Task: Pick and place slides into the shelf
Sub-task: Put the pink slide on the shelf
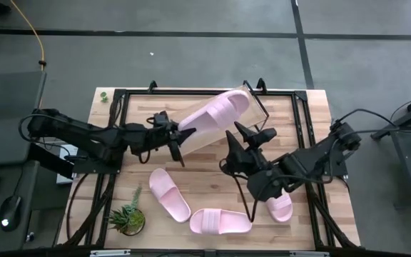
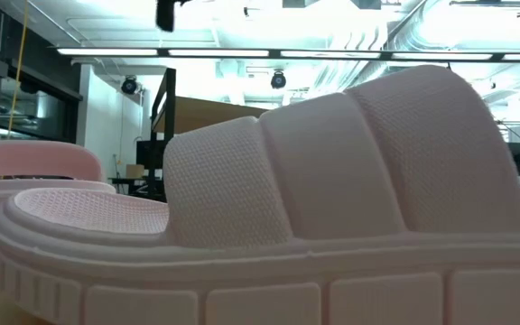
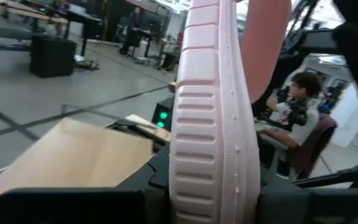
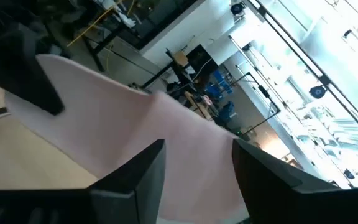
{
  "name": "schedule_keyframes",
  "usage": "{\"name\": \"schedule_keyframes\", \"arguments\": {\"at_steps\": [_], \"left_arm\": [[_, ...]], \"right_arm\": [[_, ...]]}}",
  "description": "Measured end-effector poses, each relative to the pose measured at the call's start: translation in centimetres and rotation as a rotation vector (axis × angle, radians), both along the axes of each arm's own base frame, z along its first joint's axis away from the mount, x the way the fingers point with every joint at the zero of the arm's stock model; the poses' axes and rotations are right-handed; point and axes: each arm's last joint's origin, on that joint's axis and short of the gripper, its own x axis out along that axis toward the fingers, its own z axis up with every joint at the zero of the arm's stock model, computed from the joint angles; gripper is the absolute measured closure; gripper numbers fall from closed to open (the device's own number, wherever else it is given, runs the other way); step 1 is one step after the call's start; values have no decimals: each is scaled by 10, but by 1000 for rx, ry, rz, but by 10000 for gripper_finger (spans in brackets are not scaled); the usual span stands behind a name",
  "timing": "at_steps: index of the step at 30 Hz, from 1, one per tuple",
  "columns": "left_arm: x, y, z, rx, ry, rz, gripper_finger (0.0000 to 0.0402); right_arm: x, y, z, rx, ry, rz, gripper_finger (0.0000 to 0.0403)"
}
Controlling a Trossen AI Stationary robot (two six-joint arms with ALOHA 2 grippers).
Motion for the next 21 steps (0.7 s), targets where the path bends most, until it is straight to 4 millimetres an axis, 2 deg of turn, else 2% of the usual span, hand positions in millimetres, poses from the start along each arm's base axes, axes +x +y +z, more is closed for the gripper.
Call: {"name": "schedule_keyframes", "arguments": {"at_steps": [4,8,21], "left_arm": [[13,-2,9,28,50,-35,330],[18,-2,19,31,60,-31,330],[19,-2,35,45,13,-40,330]], "right_arm": [[1,1,-1,2,-3,0,224],[1,3,-1,16,-26,6,224],[19,9,-22,-13,23,-5,224]]}}
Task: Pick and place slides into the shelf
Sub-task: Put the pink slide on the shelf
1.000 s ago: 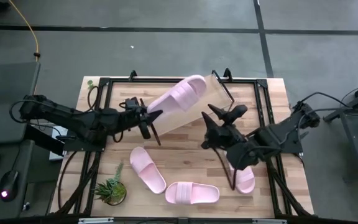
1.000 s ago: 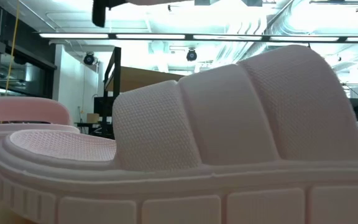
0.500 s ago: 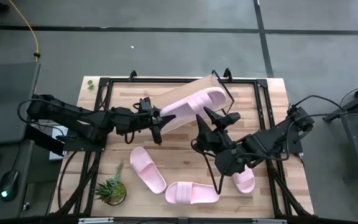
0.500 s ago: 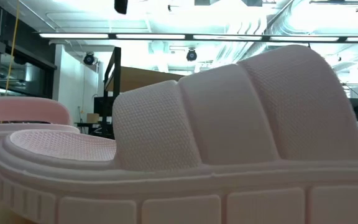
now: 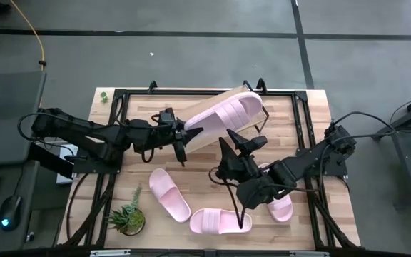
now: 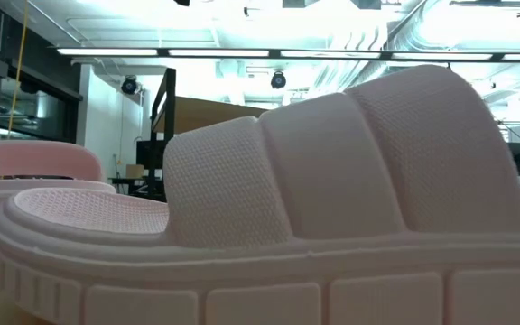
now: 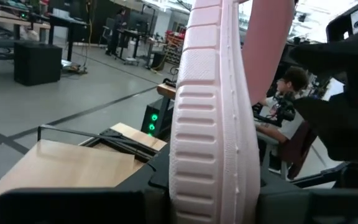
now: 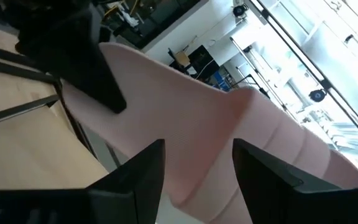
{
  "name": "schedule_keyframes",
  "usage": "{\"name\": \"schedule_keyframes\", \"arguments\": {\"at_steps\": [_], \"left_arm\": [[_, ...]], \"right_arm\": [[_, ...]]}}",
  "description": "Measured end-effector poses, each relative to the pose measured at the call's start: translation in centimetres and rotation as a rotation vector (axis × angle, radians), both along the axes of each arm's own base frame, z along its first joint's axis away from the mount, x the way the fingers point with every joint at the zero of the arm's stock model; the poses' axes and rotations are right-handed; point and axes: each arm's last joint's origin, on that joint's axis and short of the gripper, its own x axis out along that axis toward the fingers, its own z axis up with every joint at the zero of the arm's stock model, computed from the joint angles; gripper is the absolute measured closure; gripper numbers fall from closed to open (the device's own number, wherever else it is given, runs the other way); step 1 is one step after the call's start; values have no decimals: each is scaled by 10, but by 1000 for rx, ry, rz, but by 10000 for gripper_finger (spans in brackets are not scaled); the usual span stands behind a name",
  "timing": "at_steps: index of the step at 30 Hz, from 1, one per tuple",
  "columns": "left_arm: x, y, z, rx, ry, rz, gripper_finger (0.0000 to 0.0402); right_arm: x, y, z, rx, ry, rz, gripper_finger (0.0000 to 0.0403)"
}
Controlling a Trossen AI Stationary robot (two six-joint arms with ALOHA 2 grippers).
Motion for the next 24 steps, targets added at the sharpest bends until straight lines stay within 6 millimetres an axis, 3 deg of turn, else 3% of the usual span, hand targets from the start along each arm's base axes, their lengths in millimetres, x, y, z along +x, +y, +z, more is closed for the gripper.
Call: {"name": "schedule_keyframes", "arguments": {"at_steps": [24], "left_arm": [[0,0,0,-7,-2,0,330]], "right_arm": [[16,-34,5,-41,76,-101,239]]}}
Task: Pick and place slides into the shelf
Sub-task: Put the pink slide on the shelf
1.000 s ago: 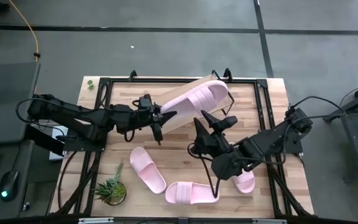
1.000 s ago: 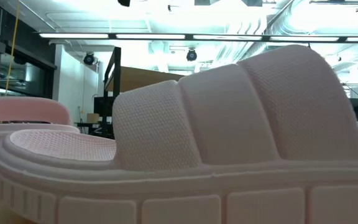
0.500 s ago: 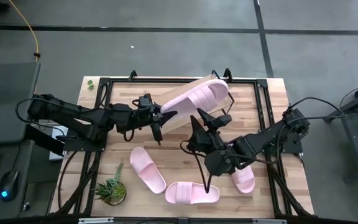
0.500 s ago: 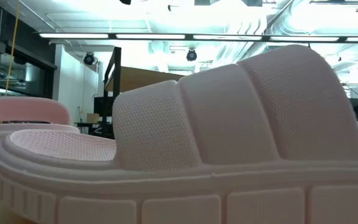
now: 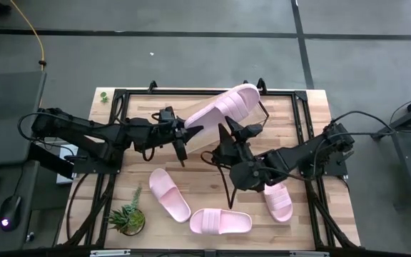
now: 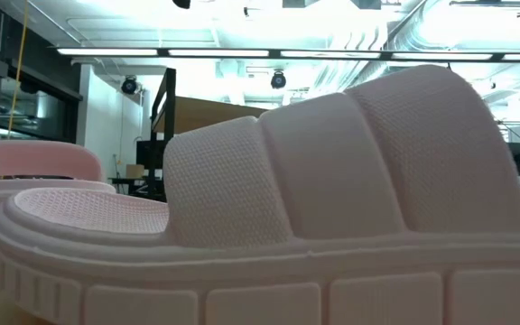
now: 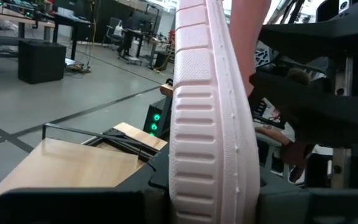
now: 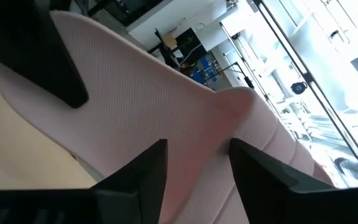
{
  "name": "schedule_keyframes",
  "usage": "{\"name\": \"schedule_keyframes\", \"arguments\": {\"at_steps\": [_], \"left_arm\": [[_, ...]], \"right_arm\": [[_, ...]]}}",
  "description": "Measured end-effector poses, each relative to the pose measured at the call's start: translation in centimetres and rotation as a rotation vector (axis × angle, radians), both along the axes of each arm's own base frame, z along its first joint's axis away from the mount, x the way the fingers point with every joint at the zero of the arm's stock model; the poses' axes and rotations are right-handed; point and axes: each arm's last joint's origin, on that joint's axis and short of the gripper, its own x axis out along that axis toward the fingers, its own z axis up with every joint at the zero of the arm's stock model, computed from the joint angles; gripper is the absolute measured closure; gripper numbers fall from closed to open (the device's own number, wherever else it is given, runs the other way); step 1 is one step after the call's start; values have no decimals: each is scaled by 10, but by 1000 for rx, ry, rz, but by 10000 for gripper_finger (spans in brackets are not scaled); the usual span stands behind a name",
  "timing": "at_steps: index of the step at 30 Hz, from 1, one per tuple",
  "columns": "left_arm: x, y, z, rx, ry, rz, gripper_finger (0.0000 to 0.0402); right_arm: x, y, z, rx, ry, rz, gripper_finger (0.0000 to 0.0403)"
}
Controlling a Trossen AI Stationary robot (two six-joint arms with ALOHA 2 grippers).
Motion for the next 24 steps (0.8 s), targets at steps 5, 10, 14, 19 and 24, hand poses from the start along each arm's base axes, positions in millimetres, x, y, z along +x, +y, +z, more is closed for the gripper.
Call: {"name": "schedule_keyframes", "arguments": {"at_steps": [5,10,14,19,24], "left_arm": [[0,0,0,-2,-2,0,330],[0,0,0,-3,-2,0,330],[0,0,0,-3,-2,0,330],[0,0,0,-3,-3,-1,330],[0,0,1,-3,-11,-1,330]], "right_arm": [[3,-8,1,-15,34,-21,255],[5,-12,3,-29,66,-36,261],[4,-14,9,-36,82,-35,261],[-10,-20,26,-21,51,-27,261],[-19,-24,36,2,-1,-29,261]]}}
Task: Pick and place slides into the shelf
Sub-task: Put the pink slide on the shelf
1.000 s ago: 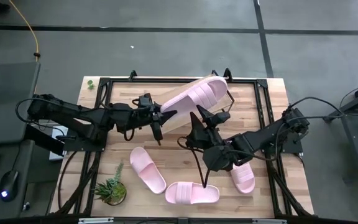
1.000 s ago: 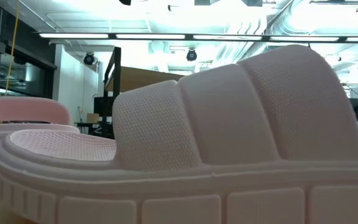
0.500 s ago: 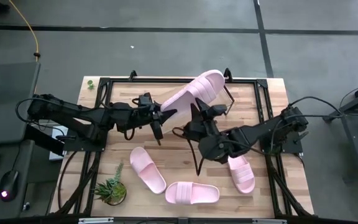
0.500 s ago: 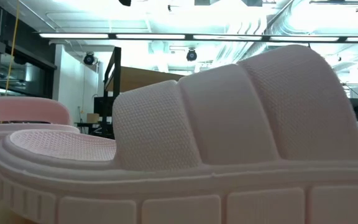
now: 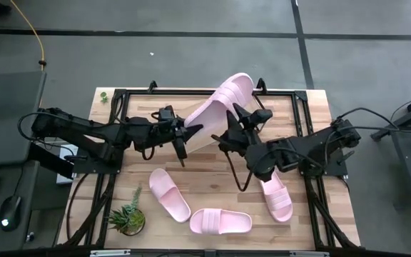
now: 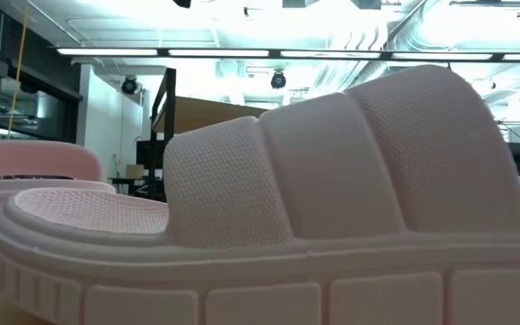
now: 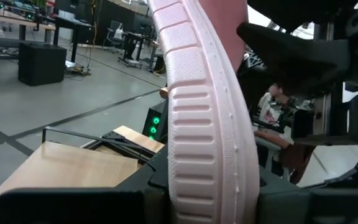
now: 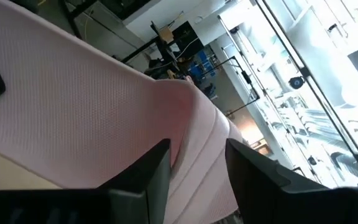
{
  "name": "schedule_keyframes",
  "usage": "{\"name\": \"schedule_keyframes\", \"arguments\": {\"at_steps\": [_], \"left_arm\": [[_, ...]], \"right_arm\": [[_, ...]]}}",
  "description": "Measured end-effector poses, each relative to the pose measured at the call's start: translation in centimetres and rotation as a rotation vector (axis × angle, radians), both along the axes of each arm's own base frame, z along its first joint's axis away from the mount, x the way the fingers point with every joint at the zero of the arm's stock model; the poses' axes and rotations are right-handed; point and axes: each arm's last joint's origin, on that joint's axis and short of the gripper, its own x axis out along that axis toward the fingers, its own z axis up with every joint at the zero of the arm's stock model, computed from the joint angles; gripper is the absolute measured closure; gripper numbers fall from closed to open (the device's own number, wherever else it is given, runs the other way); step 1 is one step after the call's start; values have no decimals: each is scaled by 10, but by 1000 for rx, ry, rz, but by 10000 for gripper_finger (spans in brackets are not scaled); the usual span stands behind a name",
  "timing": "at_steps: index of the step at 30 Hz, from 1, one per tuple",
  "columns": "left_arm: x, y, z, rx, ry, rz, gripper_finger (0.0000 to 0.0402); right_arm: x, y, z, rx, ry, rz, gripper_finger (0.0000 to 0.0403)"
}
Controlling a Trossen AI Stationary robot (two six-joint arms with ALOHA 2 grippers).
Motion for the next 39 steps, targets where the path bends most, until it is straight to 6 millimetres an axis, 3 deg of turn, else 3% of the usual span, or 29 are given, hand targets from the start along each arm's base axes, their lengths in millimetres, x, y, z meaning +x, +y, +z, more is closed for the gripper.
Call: {"name": "schedule_keyframes", "arguments": {"at_steps": [16,20,27,39], "left_arm": [[0,0,-1,2,9,-15,330],[0,0,-1,2,8,-18,330],[0,-1,-1,2,6,-20,330],[0,-1,-1,19,15,-27,330]], "right_arm": [[10,-12,-16,-21,52,-51,265],[10,-13,-16,-21,49,-52,296],[10,-13,-16,-23,53,-55,394],[4,-14,-10,-14,34,-49,401]]}}
